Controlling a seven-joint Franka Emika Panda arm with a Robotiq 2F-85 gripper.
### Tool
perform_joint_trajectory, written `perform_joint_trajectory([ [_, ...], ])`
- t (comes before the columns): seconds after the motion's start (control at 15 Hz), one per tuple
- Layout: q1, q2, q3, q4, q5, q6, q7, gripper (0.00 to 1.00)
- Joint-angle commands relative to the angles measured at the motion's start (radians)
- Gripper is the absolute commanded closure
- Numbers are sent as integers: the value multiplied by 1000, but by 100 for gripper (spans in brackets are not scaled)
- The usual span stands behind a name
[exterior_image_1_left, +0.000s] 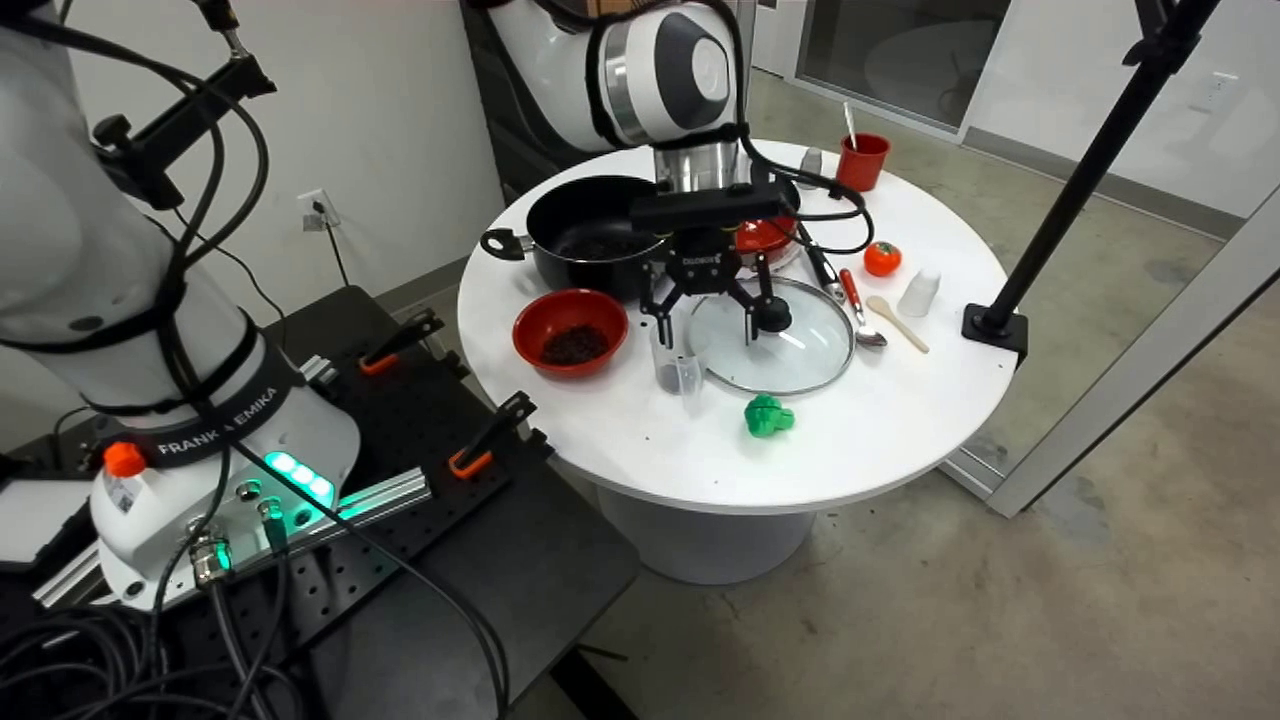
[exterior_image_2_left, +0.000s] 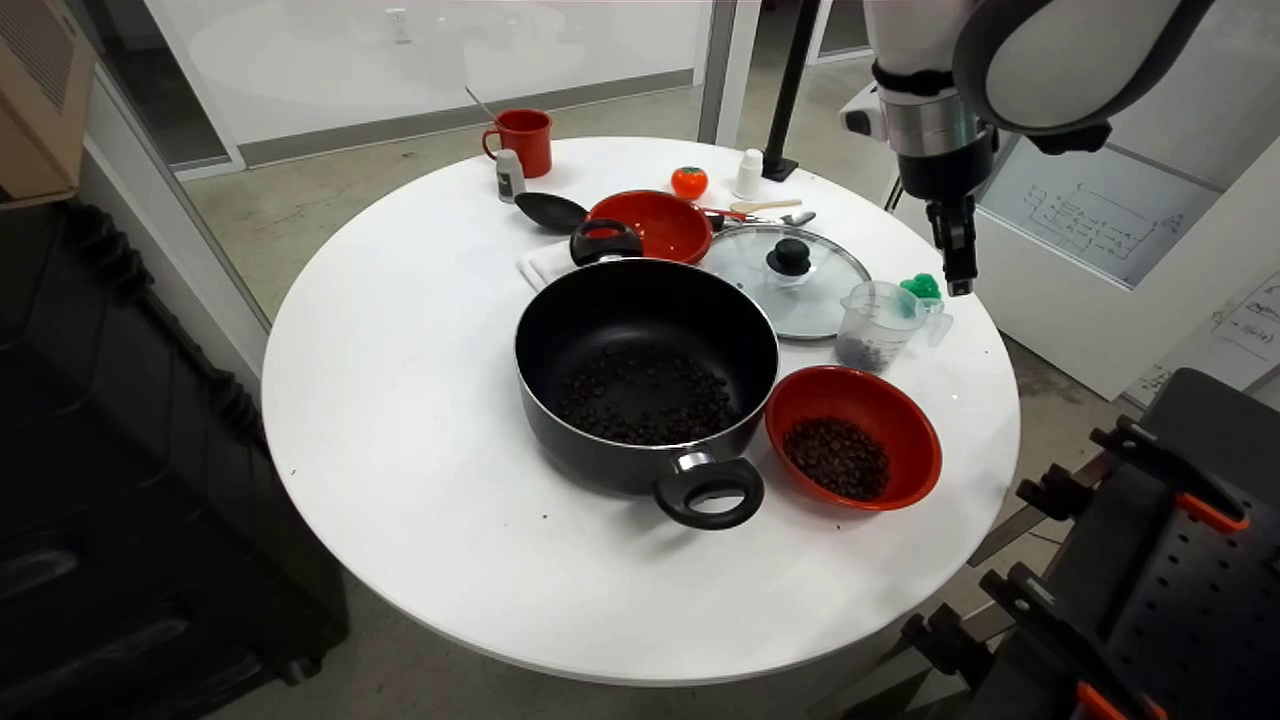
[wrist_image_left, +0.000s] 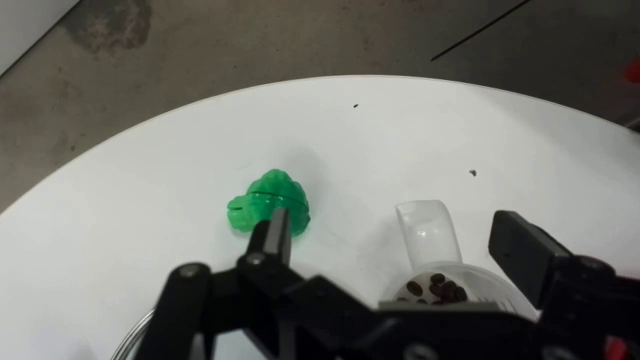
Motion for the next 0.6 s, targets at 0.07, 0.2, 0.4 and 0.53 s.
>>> perform_joint_trajectory([
  [0.07,-3,87,-2,68,-49,-2,-17,0],
  [0.2,-12,103,6,74,-60,5,-53,0],
  [0.4,-19,116,15,71,-78,8,-114,0],
  [0.53,-20,119,17,63,-92,10,-136,0],
])
